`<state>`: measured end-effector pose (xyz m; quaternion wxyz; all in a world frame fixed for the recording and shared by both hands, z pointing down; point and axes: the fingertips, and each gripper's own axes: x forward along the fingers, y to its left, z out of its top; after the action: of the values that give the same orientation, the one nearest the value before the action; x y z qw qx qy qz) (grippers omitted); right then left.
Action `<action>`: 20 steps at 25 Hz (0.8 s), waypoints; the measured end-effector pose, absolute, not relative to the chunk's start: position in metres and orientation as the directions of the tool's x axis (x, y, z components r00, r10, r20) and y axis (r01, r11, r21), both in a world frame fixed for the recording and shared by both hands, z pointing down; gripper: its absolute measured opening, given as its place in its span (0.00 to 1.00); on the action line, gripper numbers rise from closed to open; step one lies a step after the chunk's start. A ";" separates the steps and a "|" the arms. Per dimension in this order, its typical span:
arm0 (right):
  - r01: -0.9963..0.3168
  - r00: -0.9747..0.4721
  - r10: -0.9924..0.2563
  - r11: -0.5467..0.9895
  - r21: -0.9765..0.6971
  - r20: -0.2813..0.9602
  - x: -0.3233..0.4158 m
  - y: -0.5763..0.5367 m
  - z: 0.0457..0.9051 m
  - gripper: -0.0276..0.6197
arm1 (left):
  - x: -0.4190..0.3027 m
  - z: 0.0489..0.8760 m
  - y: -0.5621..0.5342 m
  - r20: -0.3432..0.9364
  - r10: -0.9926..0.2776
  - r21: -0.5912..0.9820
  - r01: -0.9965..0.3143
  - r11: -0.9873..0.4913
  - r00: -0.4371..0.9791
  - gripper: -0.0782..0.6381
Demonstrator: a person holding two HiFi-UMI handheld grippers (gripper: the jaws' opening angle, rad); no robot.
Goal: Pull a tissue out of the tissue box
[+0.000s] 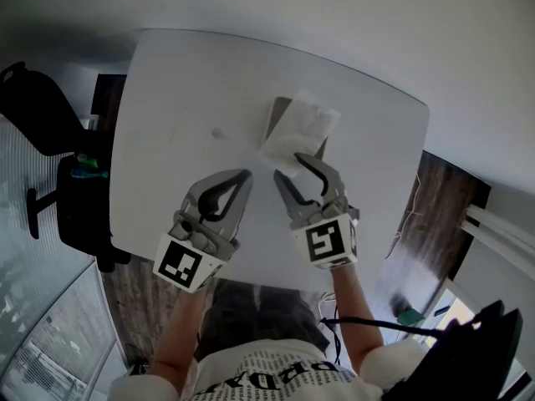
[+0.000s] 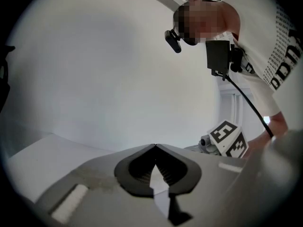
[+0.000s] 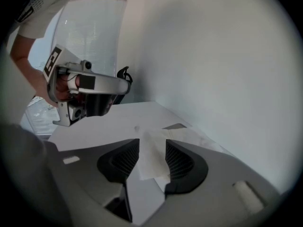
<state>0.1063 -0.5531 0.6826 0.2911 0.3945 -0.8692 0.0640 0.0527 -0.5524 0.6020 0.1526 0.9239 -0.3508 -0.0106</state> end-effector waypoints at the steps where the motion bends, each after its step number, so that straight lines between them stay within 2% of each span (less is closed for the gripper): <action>1: -0.723 -0.513 -0.647 0.680 0.123 0.564 0.107 -0.555 0.687 0.32 | 0.051 0.604 -0.553 0.087 -0.655 0.291 -0.648 -0.704 0.751 0.11; 6: -0.731 -0.487 -0.651 0.669 0.136 0.582 0.111 -0.558 0.700 0.31 | 0.044 0.612 -0.554 0.096 -0.662 0.300 -0.655 -0.693 0.744 0.11; 8: -0.734 -0.486 -0.657 0.665 0.139 0.576 0.114 -0.560 0.699 0.25 | 0.043 0.614 -0.553 0.097 -0.664 0.303 -0.658 -0.690 0.741 0.11; 12: -0.711 -0.496 -0.640 0.687 0.149 0.586 0.116 -0.558 0.691 0.22 | 0.047 0.613 -0.549 0.097 -0.662 0.305 -0.655 -0.691 0.743 0.11; 14: -0.710 -0.504 -0.639 0.690 0.142 0.581 0.115 -0.555 0.690 0.15 | 0.048 0.612 -0.548 0.097 -0.660 0.307 -0.653 -0.692 0.745 0.11; 17: -0.724 -0.513 -0.650 0.678 0.124 0.561 0.112 -0.553 0.693 0.12 | 0.049 0.611 -0.548 0.090 -0.659 0.307 -0.650 -0.695 0.747 0.11; 18: -0.726 -0.518 -0.651 0.677 0.118 0.555 0.111 -0.552 0.693 0.06 | 0.049 0.610 -0.548 0.088 -0.658 0.307 -0.649 -0.696 0.748 0.11; 20: -0.722 -0.521 -0.642 0.683 0.110 0.562 0.109 -0.551 0.695 0.06 | 0.047 0.609 -0.548 0.085 -0.657 0.307 -0.647 -0.698 0.749 0.11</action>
<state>0.1085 -0.5509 0.6951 0.2922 0.3924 -0.8695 0.0686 0.0472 -0.5483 0.6089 0.1608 0.9213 -0.3536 -0.0155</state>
